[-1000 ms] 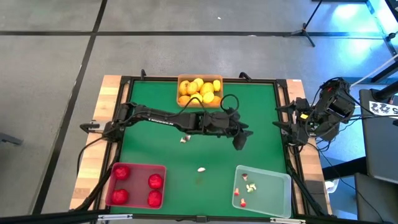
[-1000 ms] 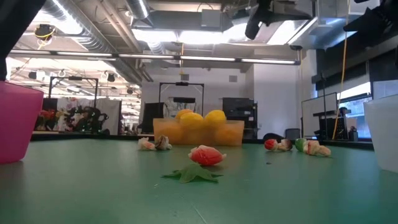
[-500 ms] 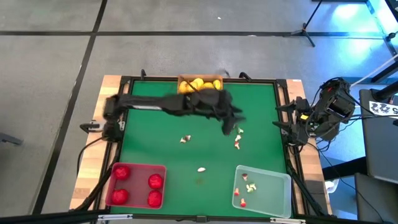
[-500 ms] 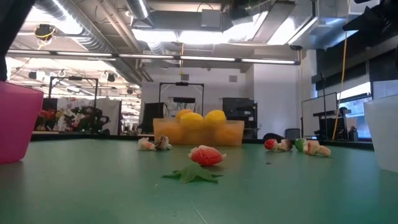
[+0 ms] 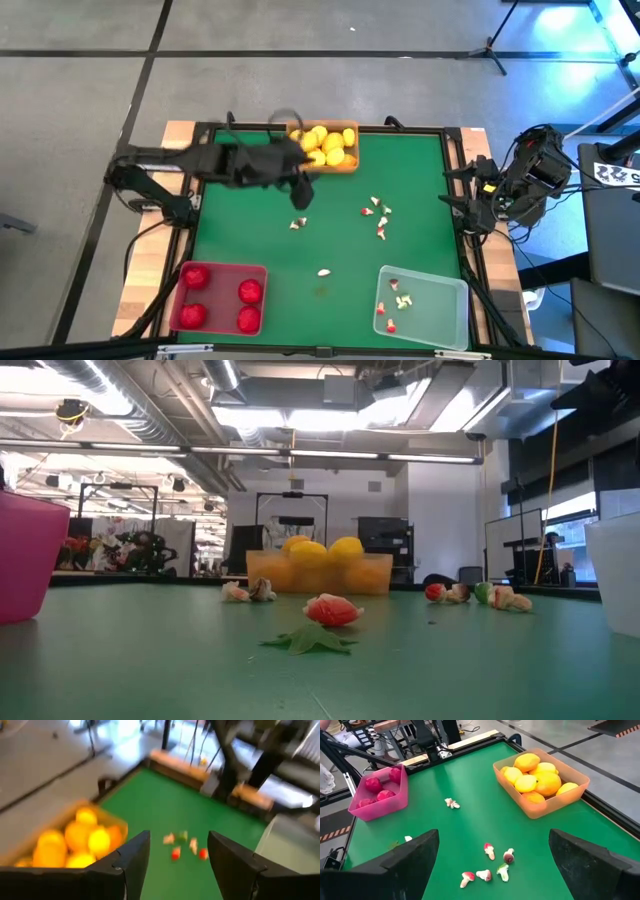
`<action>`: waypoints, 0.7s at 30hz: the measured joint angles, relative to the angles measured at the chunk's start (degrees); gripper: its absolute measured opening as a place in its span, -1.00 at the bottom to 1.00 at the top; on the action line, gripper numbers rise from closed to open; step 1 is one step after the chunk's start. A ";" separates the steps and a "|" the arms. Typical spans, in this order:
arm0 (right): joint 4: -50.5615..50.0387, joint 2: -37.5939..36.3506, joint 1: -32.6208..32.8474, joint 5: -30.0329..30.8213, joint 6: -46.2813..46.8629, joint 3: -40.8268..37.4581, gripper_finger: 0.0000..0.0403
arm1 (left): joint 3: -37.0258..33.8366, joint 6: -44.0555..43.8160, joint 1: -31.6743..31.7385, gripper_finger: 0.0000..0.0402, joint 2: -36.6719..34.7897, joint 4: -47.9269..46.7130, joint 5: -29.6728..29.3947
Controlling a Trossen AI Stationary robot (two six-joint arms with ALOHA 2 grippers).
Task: Sort produce into baskets
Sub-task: Put the brown mushroom into the transparent bin
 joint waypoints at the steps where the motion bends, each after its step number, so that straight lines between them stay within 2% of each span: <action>1: 0.00 0.00 0.01 0.04 -0.02 0.00 0.86 | -3.21 -1.03 -0.74 -0.03 -0.84 0.95 -0.33; 7: 0.02 0.00 0.00 1.59 0.02 0.00 0.86 | -20.69 -8.26 -5.68 -0.03 -5.58 5.03 -0.97; 11: 0.32 -0.02 0.00 4.12 0.08 0.00 0.86 | -30.75 -9.64 -7.86 -0.03 -7.59 10.76 -4.08; 15: 0.33 -0.02 0.01 5.43 0.11 0.00 0.86 | -41.02 -11.85 -7.67 -0.03 -7.47 19.56 -4.50; 18: 0.45 -0.02 0.01 5.53 0.18 0.00 0.86 | -48.79 -13.02 -7.36 -0.03 -7.58 32.02 -3.07; 21: 0.46 -0.02 -0.01 5.55 0.93 0.00 0.86 | -55.71 -14.87 -7.36 -0.03 -7.52 40.05 -2.80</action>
